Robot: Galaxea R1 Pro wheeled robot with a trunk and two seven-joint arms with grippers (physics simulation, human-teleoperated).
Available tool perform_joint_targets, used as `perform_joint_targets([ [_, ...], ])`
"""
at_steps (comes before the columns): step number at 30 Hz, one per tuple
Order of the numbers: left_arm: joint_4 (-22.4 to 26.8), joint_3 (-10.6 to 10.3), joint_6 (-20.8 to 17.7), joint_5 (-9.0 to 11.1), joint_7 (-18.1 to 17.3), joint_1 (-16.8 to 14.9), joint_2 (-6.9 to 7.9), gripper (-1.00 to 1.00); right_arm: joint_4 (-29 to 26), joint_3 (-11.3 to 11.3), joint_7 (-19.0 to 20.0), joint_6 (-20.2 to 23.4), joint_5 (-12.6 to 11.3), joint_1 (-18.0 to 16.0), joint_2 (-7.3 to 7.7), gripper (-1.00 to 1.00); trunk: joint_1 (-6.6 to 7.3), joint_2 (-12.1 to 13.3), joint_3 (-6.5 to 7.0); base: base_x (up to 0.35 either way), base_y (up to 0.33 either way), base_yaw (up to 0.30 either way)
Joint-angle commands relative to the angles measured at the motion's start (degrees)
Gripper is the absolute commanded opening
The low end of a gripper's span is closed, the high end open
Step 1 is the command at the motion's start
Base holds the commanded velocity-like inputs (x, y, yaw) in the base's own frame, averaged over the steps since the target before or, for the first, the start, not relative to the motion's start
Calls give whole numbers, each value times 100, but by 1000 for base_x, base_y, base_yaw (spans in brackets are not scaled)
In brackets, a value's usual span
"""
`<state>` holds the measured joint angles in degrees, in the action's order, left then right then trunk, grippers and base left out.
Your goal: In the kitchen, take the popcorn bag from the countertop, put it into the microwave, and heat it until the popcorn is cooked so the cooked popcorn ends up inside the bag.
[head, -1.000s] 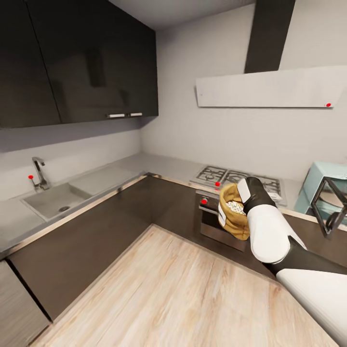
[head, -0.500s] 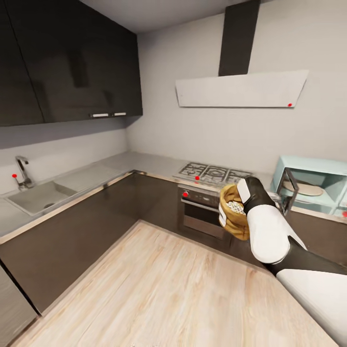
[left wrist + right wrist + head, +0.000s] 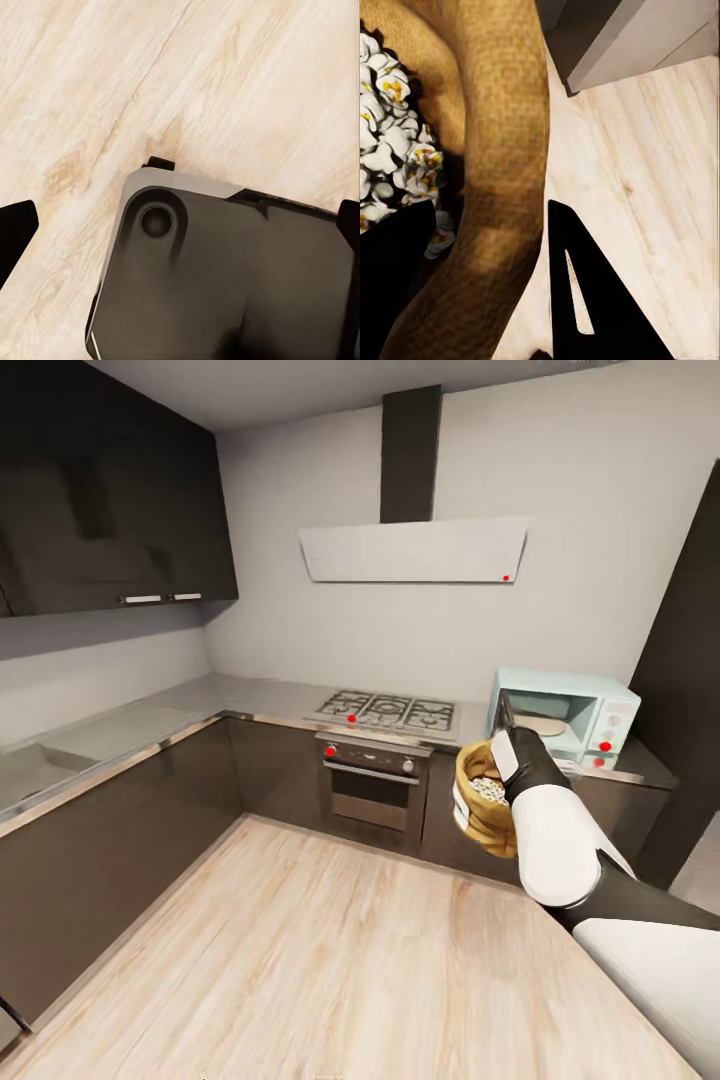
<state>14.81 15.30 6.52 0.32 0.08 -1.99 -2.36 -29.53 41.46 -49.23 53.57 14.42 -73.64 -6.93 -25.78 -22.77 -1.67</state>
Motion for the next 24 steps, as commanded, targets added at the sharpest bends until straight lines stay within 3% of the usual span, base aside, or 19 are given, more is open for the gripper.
perform_joint_targets([
  [1,0,12,16,5,1,-3,-2,100,-5,38,19,31,61,-10,-9,-100,0,-14,-14,-341,-12,-290],
  [14,-1,16,16,16,1,-3,15,100,-1,35,15,31,62,-11,-22,-100,0,-14,-14,-323,-55,-290],
  [24,3,21,8,29,1,-19,71,100,-1,0,61,38,69,-10,-33,-100,0,-14,-14,144,-291,-234],
])
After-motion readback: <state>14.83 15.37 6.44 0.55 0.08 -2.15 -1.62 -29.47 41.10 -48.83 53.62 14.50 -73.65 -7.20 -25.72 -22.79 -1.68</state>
